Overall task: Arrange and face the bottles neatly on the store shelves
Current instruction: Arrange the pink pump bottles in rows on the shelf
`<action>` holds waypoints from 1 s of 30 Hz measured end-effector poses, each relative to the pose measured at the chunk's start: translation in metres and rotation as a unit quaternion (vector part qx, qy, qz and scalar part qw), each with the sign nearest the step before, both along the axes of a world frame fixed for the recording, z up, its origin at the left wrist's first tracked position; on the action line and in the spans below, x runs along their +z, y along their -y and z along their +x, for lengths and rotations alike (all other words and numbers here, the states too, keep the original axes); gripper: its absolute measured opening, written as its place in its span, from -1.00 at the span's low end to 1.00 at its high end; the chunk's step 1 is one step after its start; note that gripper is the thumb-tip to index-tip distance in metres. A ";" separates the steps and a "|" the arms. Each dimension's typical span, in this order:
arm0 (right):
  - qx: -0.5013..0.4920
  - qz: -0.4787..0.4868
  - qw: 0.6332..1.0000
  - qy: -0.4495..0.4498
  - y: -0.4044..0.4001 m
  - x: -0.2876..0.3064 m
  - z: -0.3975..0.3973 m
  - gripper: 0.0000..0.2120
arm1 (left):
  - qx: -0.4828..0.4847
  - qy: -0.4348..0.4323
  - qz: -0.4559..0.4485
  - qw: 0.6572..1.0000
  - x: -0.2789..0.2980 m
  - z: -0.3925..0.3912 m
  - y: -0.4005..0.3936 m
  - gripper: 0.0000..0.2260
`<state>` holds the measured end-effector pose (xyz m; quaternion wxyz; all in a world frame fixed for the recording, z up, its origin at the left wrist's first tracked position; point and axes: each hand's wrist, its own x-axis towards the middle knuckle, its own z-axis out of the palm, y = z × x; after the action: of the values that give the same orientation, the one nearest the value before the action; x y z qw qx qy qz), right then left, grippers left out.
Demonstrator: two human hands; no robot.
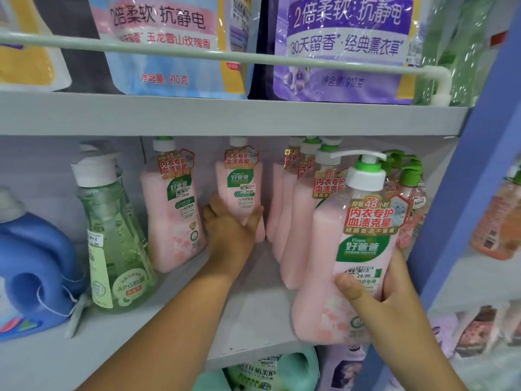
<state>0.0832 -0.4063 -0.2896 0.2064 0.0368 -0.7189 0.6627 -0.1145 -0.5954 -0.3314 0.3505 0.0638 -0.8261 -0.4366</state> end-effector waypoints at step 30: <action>-0.021 0.114 0.993 -0.016 0.002 -0.045 -0.089 -0.07 | -0.156 0.150 0.015 0.976 0.017 0.068 0.047 -0.44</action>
<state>-0.0061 -0.4085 -0.3350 0.2261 0.0554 -0.7868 0.5717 -0.0467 -0.6423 -0.3143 0.1492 0.0046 -0.8624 -0.4838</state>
